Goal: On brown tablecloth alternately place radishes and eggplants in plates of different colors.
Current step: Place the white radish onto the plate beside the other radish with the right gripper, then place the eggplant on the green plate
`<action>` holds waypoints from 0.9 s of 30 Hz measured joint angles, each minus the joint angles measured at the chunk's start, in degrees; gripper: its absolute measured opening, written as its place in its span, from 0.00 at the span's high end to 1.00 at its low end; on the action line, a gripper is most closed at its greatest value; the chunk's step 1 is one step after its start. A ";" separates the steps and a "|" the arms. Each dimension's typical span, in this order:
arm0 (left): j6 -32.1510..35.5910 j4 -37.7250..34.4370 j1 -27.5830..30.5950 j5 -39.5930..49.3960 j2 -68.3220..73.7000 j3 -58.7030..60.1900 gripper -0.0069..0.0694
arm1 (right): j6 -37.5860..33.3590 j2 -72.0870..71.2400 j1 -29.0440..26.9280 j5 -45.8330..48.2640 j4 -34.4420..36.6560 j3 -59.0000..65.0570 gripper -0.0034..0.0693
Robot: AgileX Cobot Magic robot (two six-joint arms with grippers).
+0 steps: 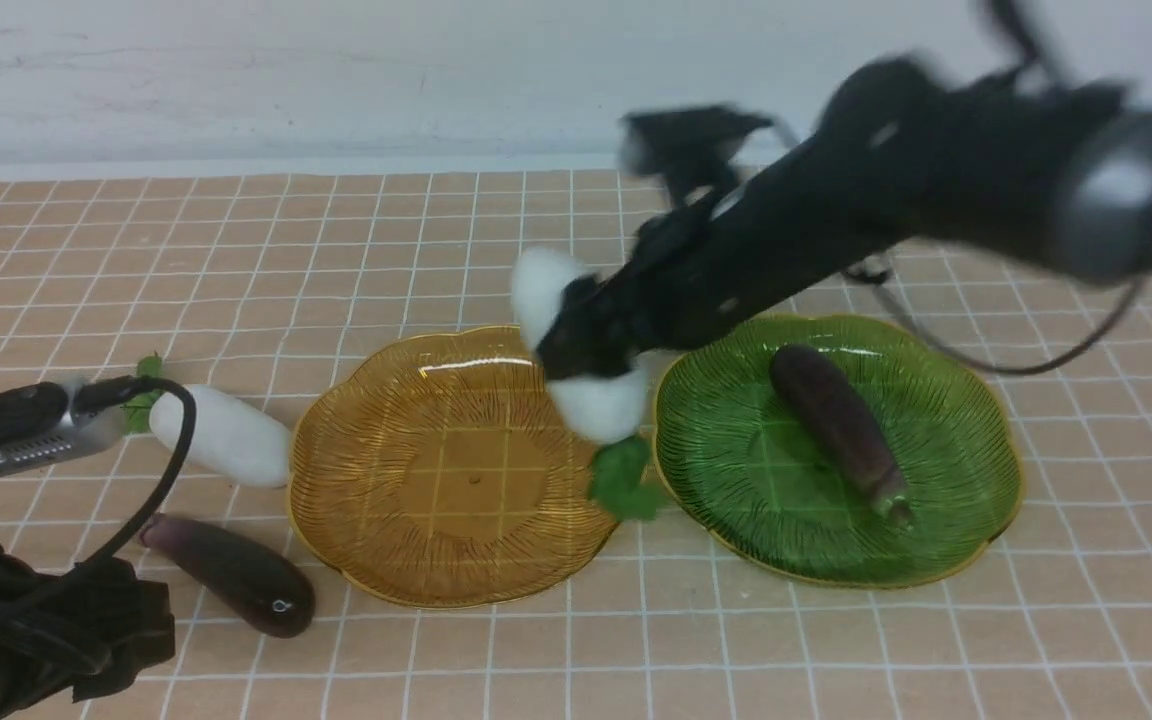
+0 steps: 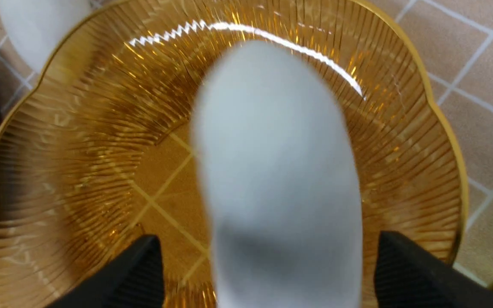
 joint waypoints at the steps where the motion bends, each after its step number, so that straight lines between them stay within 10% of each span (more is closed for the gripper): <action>1: -0.27 0.00 0.00 0.06 0.00 0.00 0.28 | 0.00 0.00 -0.15 0.51 -0.14 0.00 0.12; 9: -2.68 0.00 0.00 0.47 0.00 0.00 0.28 | 1.89 -2.34 -2.10 12.70 -2.29 -5.09 0.13; 12: -3.28 0.00 0.00 -0.69 0.05 -0.07 0.28 | 3.68 -3.73 -2.96 20.44 -3.92 -9.18 0.27; 18: -7.08 0.00 0.00 -2.59 3.46 -4.75 0.28 | 9.08 -8.91 -5.70 33.44 -12.13 -16.31 0.87; 27: -11.05 -0.05 0.00 -9.77 20.22 -9.19 0.28 | 15.87 -23.45 -6.44 34.59 -18.76 -6.21 0.97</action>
